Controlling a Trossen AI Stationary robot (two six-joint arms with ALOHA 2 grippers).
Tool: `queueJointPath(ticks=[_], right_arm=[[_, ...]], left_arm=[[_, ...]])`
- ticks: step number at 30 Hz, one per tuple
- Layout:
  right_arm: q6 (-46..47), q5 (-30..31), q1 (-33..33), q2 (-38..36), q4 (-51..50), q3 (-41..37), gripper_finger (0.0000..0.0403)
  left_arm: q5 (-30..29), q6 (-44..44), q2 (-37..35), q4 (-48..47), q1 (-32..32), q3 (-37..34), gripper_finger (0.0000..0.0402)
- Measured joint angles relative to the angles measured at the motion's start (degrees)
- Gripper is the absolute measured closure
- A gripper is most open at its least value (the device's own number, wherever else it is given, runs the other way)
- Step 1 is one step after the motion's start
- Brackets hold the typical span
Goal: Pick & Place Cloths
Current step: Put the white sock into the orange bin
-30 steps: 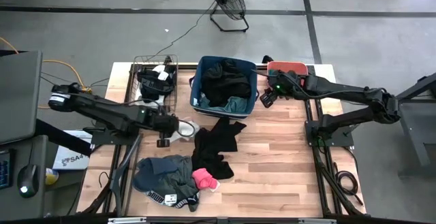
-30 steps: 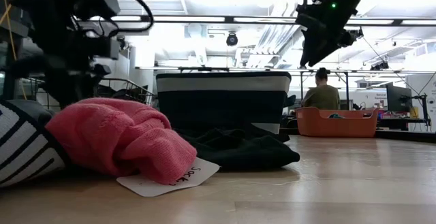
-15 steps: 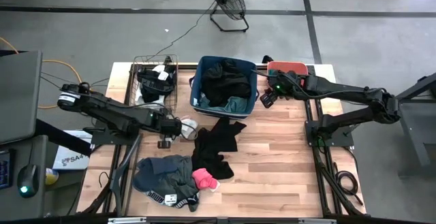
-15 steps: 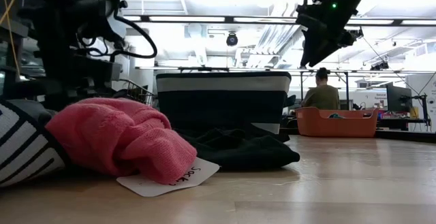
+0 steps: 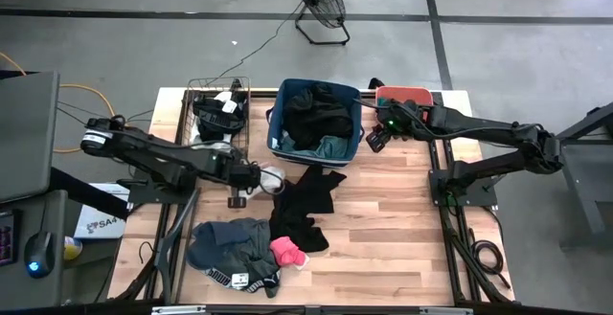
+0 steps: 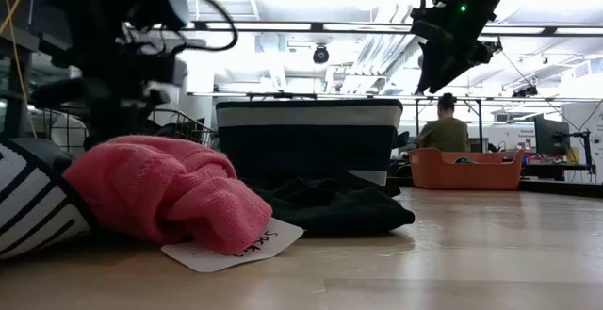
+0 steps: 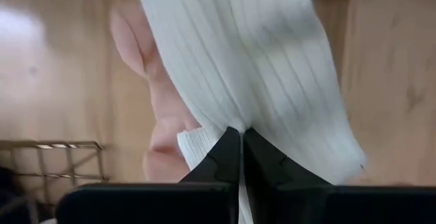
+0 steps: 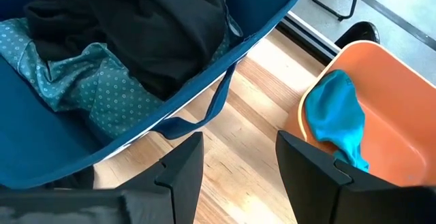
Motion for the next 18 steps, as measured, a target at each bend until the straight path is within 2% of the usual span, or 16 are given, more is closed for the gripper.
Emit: queueJointPath(ticks=[11, 18], right_arm=[[0.09, 0.00, 2.67, 0.00, 0.18, 0.00, 0.0228], [-0.48, -0.02, 6.35, 0.00, 2.53, 0.00, 0.0228]], left_arm=[[-0.57, 3.57, -0.02, -5.88, -0.89, 10.03, 0.0401], [-4.68, 8.68, -0.04, -7.63, -2.77, 17.30, 0.0401]])
